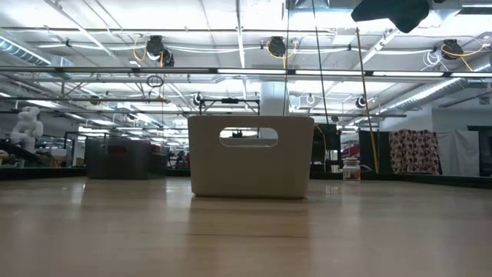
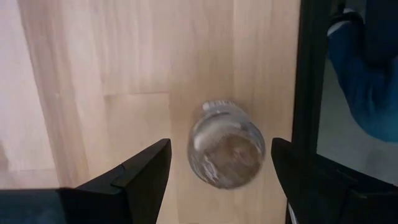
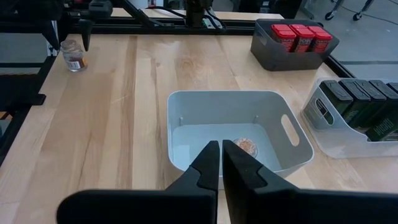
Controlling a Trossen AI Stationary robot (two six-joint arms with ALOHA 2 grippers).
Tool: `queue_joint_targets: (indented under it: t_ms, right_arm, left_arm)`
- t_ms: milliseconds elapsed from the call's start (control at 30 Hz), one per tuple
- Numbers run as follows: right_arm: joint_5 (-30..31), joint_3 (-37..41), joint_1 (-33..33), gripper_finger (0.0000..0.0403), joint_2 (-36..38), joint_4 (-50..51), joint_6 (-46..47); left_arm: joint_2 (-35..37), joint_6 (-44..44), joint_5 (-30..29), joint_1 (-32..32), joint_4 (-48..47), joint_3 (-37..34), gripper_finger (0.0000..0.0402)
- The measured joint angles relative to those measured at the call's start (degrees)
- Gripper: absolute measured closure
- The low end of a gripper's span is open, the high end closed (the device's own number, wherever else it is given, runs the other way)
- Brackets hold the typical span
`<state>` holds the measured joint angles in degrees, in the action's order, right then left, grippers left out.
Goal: Sort spices by type
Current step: Put the brown seasoning bottle into the gray bin
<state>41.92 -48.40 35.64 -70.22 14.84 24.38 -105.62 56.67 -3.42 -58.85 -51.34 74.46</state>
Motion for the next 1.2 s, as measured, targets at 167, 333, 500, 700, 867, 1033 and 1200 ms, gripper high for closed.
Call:
queue_joint_targets:
  t_ms: [167, 333, 500, 700, 867, 1033, 1200]
  right_arm:
    - [0.0, 0.0, 0.0, 0.0403, 0.0, 0.0, 0.2]
    - [0.0, 0.0, 0.0, 0.0403, 0.0, 0.0, 0.2]
    - [0.0, 0.0, 0.0, 0.0403, 0.0, 0.0, 0.2]
    - [0.0, 0.0, 0.0, 0.0403, 0.0, 0.0, 0.2]
    - [0.0, 0.0, 0.0, 0.0403, 0.0, 0.0, 0.2]
    - [0.0, 0.0, 0.0, 0.0403, 0.0, 0.0, 0.2]
    - [0.0, 0.0, 0.0, 0.0403, 0.0, 0.0, 0.2]
  left_arm:
    - [0.0, -0.1, 0.0, 0.0, 0.0, 0.0, 0.0121]
    - [0.0, -0.1, 0.0, 0.4, -0.1, 0.0, 0.0121]
    - [0.0, -0.1, 0.0, 0.8, -0.1, 0.0, 0.0122]
    - [0.0, -0.2, 0.0, 1.1, -0.1, 0.0, 0.0159]
    - [0.0, -0.3, 0.6, 1.1, -0.1, 0.0, 0.0199]
    - [0.1, -0.2, 1.5, 1.1, -0.1, 0.1, 0.0209]
    - [0.1, -0.5, 1.6, 1.1, -0.1, 0.1, 0.021]
